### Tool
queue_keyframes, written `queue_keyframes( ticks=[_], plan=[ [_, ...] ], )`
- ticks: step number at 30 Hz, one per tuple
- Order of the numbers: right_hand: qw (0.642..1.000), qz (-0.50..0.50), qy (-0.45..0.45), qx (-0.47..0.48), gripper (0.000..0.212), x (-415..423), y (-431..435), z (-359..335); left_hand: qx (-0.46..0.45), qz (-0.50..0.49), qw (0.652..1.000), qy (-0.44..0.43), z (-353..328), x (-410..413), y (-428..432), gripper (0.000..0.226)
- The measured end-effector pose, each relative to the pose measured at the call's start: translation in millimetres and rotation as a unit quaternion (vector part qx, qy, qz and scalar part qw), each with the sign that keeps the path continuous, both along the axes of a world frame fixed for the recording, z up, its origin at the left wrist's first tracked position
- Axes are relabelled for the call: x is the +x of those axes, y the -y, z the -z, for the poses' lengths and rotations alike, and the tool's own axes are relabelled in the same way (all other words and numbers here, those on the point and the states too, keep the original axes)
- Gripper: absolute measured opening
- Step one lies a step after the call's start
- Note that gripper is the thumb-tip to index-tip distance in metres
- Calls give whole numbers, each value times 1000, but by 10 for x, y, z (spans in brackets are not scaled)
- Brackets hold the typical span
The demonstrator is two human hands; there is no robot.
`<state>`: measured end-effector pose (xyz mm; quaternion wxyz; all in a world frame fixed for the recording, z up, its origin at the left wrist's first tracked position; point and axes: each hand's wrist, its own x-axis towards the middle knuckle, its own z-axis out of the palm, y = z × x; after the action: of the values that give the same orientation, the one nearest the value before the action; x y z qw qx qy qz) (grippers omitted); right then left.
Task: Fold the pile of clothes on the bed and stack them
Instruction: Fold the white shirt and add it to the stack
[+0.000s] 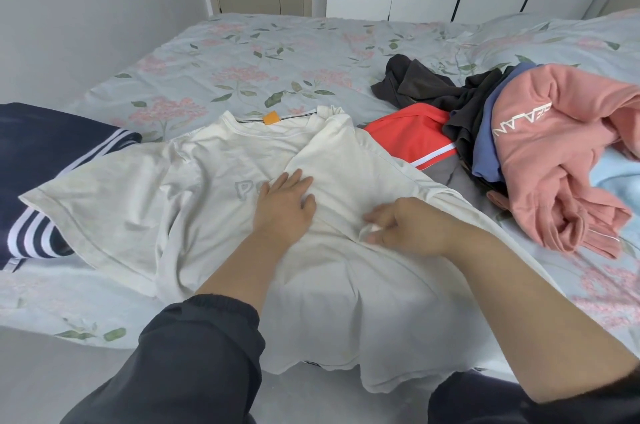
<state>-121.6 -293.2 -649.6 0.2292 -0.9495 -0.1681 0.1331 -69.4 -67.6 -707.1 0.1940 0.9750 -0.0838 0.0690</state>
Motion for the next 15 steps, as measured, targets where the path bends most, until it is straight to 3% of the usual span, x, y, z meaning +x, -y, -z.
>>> queue_keyframes(
  ticks=[1,2,5,8,10,13,15],
  plan=[
    [998,15,-53,-3,51,22,20,-39,49,-12,999,-11,-14,14,-14,47],
    [998,46,-51,14,60,36,8,-64,85,-27,996,-29,-30,30,-43,49],
    [984,90,150,37,50,17,-183,31,132,-29,987,-88,-61,37,-185,54],
    [981,35,116,-154,50,12,-216,266,156,-16,981,-112,-49,-4,-321,56],
    [961,135,100,-218,50,74,-139,320,156,-56,979,-115,-62,-11,-375,57],
    [933,244,114,-239,56,82,-297,332,148,-90,984,-46,-107,-41,-368,56],
    [954,162,149,-204,60,30,-519,381,155,0,988,12,-89,-120,-324,57]
  ],
)
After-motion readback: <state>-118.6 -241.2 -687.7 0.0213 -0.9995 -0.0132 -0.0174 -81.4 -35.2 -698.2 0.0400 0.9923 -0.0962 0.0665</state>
